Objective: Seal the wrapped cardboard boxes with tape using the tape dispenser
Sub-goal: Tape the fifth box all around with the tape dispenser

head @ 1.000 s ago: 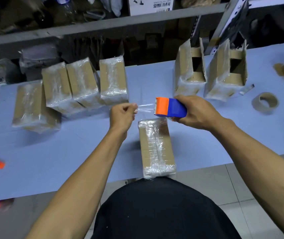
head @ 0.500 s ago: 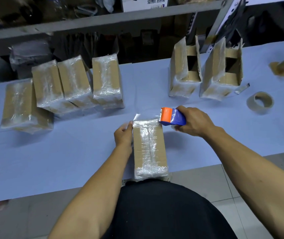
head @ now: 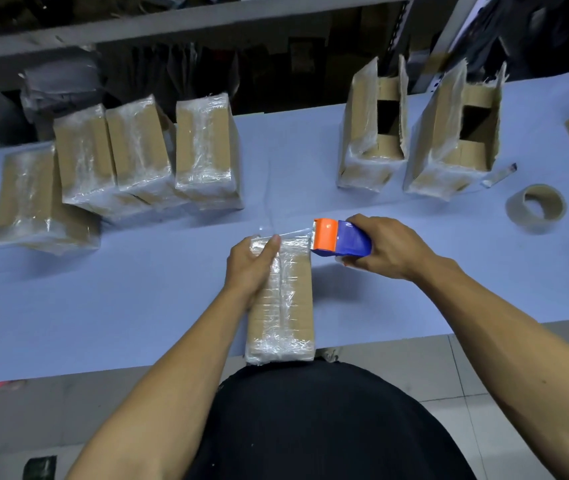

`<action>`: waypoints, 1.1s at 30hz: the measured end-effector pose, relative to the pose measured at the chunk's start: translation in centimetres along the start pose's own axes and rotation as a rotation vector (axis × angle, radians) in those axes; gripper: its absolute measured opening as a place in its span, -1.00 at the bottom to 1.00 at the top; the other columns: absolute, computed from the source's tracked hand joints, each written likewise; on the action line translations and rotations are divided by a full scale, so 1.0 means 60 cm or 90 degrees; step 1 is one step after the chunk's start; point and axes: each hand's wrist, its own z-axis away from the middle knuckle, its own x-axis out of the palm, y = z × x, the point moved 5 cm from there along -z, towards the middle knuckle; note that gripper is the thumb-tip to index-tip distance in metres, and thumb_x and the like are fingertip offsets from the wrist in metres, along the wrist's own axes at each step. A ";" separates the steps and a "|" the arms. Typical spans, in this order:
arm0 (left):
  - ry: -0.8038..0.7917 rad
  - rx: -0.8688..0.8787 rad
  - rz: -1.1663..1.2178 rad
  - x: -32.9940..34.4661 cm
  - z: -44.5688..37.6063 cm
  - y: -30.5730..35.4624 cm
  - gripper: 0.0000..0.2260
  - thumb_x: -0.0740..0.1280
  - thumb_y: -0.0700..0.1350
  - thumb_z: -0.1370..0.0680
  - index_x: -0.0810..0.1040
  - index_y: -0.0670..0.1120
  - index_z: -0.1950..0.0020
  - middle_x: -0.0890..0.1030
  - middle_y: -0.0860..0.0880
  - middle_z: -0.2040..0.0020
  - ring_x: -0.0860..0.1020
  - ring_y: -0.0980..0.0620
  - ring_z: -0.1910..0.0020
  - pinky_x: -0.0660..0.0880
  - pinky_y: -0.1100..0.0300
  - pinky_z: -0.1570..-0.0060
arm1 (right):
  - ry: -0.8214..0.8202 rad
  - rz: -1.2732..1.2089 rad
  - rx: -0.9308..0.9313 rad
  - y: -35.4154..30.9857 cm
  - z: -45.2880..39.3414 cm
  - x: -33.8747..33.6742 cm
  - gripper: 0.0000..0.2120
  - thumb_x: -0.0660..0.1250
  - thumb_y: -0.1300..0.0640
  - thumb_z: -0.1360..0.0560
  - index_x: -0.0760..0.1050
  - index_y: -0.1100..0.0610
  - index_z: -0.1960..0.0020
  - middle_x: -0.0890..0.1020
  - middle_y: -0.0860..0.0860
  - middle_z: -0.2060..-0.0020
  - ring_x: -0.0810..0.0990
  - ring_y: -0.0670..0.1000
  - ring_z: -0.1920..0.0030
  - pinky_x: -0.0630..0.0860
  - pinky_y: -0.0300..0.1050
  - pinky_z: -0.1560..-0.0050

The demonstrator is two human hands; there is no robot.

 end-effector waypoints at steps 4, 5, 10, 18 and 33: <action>0.005 -0.031 0.030 0.002 -0.001 -0.001 -0.17 0.46 0.44 -0.21 0.56 -0.07 -0.30 0.64 -0.13 -0.24 0.63 -0.13 -0.19 0.54 -0.14 -0.26 | -0.038 0.026 0.039 0.052 0.018 -0.013 -0.52 0.46 -0.21 -0.39 0.39 -0.06 -0.19 0.59 -0.07 0.05 0.52 0.04 0.11 0.41 -0.12 0.23; 0.007 -0.036 0.029 0.003 0.001 0.001 -0.15 0.46 0.44 -0.19 0.55 -0.05 -0.32 0.64 -0.11 -0.24 0.62 -0.11 -0.20 0.54 -0.12 -0.27 | -0.043 0.050 0.051 0.057 0.019 -0.013 -0.51 0.46 -0.18 -0.40 0.39 -0.04 -0.22 0.59 -0.04 0.03 0.53 0.06 0.09 0.39 -0.13 0.22; 0.013 -0.022 0.005 0.004 0.005 0.007 -0.21 0.45 0.43 -0.21 0.57 -0.01 -0.30 0.65 -0.07 -0.22 0.62 -0.08 -0.20 0.54 -0.11 -0.27 | -0.028 0.240 0.058 -0.019 -0.021 0.006 -0.60 0.39 0.03 -0.39 0.40 0.08 -0.18 0.58 0.10 0.05 0.52 0.17 0.12 0.31 -0.10 0.19; 0.010 0.041 -0.041 0.004 0.004 0.014 -0.47 0.43 0.34 -0.36 0.64 0.06 -0.20 0.69 0.10 -0.10 0.65 0.06 -0.11 0.57 -0.04 -0.22 | -0.027 0.429 0.106 -0.119 -0.068 0.022 -0.72 0.40 0.17 -0.41 0.47 0.08 -0.11 0.58 0.05 0.03 0.57 0.11 0.02 0.28 -0.08 0.10; 0.068 0.061 -0.002 -0.026 0.009 -0.011 -0.58 0.39 0.10 -0.58 0.46 0.01 -0.39 0.54 0.04 -0.32 0.48 0.14 -0.24 0.36 0.41 -0.08 | 0.065 0.034 0.253 -0.065 -0.021 0.129 -0.45 0.20 0.30 -0.52 0.24 0.22 -0.50 0.42 0.29 -0.21 0.43 0.26 -0.13 0.34 -0.01 0.00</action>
